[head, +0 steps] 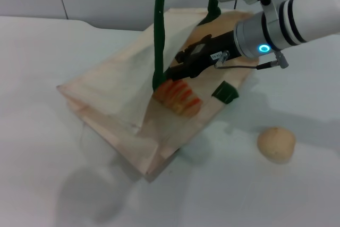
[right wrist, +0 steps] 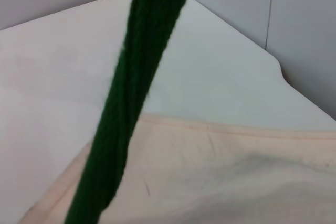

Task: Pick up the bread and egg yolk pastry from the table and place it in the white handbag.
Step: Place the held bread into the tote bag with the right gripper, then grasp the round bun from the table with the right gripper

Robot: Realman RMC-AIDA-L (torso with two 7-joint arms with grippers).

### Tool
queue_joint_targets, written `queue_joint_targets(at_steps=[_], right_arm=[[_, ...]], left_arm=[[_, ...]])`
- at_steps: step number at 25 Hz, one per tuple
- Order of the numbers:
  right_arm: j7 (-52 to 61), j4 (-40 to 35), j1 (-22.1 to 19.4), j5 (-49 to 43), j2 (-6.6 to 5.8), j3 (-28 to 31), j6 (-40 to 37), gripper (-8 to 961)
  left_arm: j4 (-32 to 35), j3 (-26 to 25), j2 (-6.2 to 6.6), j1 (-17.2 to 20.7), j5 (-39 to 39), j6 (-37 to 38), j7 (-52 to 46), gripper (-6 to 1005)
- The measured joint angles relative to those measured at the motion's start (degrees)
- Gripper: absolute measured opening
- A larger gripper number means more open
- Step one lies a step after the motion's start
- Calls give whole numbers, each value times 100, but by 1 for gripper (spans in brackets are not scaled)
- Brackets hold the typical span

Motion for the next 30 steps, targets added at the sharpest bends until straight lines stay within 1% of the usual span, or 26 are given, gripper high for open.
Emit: queue_joint_targets(at_steps=[4,10,13,18,30], right_arm=[[30,74,-13,-3,0,4,-21,624],[84,362,-100,-13,-5,-1,-106,630],[98,716,-151,-3,-7,-3,-282,633],[100,1281,-259,24,-8,-5,-722,636],[38,1910,-288,68,-9,-4,-998,632]], left_arm=[[31,-9,0,79,35,65,-5,114],[155,-37,0,397,320,349,-166,114],[196,-39,0,483,493,451,-283,114],[197,-40,0,578,516,568,-300,114],[175,-48,0,697,651,599,-300,114]])
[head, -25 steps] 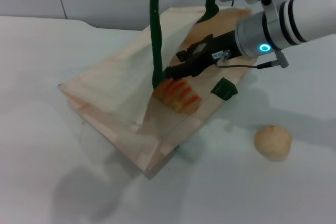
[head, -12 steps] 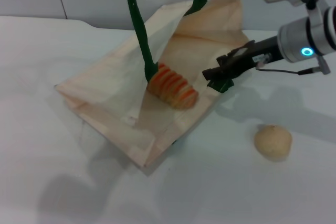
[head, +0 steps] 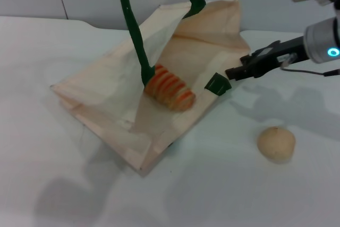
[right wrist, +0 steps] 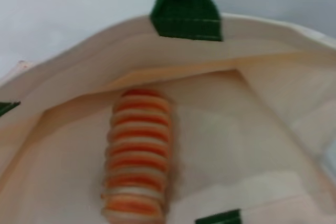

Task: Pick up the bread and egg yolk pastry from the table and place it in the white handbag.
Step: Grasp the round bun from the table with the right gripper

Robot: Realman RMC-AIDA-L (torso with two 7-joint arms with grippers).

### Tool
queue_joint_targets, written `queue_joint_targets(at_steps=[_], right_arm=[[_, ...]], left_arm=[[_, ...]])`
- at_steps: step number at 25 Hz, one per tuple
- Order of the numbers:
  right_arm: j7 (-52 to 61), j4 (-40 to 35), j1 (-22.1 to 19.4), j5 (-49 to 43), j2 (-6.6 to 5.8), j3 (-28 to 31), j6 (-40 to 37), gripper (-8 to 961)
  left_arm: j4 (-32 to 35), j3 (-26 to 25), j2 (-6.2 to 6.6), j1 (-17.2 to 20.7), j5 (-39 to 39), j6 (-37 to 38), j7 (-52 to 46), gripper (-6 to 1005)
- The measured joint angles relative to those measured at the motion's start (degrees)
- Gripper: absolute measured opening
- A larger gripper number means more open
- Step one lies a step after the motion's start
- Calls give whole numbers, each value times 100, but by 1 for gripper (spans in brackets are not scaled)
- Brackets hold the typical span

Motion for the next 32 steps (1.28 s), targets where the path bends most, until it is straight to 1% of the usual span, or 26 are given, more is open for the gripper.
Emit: queue_joint_targets(at_steps=[2,3,4,7,11,15,20,23,30,32], right_arm=[[-60,208,0,115,0,0,-176,632],[-173,465,-23,318,0,0,-458,632],[-173,465,-23,318,0,0,-458,631],[-330,954,-81,614,7,-2,-936,630],[-373,1260,-178,655,32,-68,-1154,629],[-363,1438,-300,488,42,-136,-1253,628],[-331,1726,-333,144,44,-147,-1766,631],[-280,1739,-306,-247,45,-150,-1917,633],[-154,1694,-268,-747,45,-157,-2065,662],[-135,1689,-271,-769,45,-160,-2074,671]], left_arm=[[-1,0,0,20,67,9,-2,114],[-1,0,0,26,81,18,-3,114],[-1,0,0,33,88,29,-3,114],[4,-26,0,49,89,81,-4,114],[8,-91,0,79,92,96,-6,113],[11,-143,0,105,93,102,-5,113],[11,-190,0,105,136,119,-7,114],[0,-193,0,104,154,120,-8,115],[-8,-193,0,80,154,121,-8,116],[-8,-193,0,80,154,121,-8,117]])
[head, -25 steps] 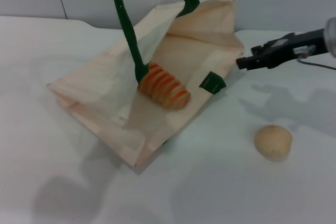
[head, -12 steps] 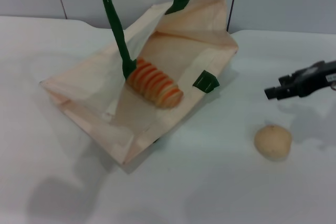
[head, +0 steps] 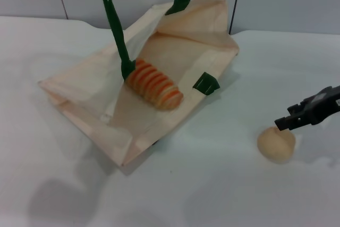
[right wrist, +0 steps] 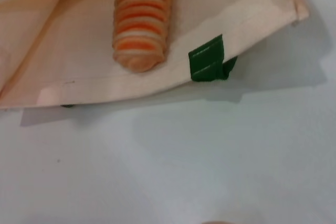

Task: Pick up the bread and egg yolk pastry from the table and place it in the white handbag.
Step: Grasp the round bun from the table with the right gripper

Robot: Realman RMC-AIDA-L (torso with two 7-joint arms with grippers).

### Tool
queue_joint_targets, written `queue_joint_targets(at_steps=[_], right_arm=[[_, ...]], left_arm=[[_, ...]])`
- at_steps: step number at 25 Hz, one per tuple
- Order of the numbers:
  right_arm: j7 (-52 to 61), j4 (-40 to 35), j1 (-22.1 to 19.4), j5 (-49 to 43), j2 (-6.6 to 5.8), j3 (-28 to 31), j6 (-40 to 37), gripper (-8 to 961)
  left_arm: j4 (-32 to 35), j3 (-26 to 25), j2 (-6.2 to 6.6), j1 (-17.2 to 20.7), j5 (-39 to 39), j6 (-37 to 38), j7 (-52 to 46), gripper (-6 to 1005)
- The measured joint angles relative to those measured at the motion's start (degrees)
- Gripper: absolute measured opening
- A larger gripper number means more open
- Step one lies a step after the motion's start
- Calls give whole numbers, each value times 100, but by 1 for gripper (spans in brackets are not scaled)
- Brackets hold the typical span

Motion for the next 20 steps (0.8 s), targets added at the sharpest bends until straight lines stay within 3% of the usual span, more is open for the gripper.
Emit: queue_joint_targets(at_steps=[20], right_arm=[[537,-538,-88,-333,-10,-376,60,755]], left_arm=[[0,22,0,9,77,-8,0,121]])
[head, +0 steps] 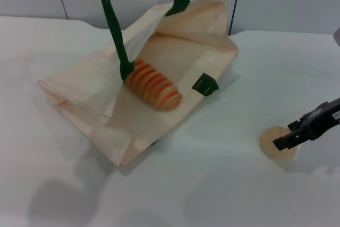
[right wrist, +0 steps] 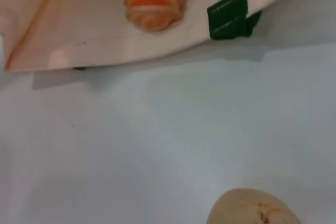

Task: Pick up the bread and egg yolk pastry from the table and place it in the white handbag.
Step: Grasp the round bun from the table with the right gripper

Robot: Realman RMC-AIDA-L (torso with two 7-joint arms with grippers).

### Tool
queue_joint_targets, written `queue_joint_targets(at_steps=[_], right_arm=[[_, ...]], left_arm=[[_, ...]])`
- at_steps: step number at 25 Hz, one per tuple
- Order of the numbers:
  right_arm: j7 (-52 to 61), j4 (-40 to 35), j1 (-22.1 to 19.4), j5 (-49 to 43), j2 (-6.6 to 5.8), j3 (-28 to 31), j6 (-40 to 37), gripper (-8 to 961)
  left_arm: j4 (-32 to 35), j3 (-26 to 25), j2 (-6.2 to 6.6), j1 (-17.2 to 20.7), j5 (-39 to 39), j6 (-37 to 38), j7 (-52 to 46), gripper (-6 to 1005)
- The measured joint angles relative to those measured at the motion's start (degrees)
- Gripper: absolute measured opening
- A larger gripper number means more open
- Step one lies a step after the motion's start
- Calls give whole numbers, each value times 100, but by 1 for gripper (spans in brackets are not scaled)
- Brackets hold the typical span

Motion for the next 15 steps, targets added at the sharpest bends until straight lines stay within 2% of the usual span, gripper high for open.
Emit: queue_joint_targets(at_steps=[6,15], right_arm=[[69,-57,-6,-21,4,-39,20,803],[108,148,84,-2,-19,-62,-145,806]], left_arm=[[-8,11,0,11,52,1,-4,122],[-9,8,0,12,76,-37,-9,124]])
